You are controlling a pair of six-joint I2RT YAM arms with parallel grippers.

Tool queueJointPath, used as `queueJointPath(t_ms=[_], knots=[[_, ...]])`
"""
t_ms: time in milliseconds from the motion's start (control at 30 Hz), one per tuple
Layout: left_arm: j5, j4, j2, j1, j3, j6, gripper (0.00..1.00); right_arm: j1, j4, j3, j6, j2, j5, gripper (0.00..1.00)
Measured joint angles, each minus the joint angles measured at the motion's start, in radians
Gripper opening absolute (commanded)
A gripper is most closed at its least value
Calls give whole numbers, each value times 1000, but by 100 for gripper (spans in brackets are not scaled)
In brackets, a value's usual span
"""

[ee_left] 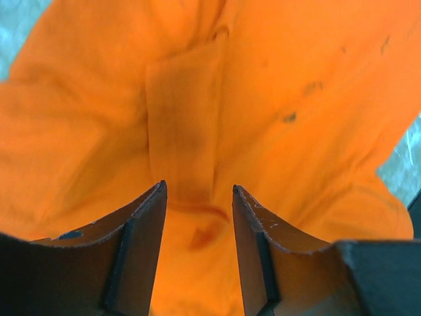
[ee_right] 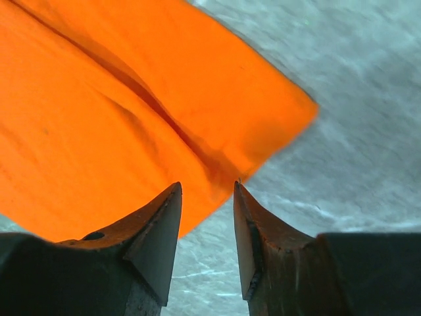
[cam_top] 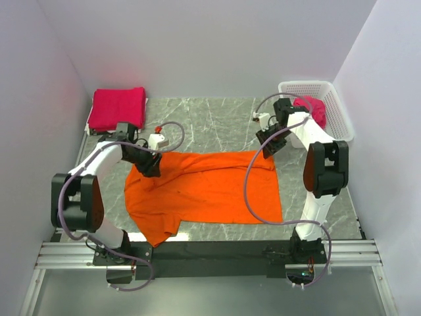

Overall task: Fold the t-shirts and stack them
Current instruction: Fold the tshirt

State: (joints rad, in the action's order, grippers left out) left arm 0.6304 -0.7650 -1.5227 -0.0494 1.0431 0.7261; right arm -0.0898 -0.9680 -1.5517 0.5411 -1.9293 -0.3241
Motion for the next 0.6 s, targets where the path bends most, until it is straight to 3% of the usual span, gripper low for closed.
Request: queueJointPath(t_ms=[400, 600], knots=[[2, 202, -245, -80, 105, -148, 52, -53, 18, 42, 19, -84, 38, 41], [2, 222, -291, -88, 121, -174, 45, -60, 28, 80, 38, -84, 59, 20]])
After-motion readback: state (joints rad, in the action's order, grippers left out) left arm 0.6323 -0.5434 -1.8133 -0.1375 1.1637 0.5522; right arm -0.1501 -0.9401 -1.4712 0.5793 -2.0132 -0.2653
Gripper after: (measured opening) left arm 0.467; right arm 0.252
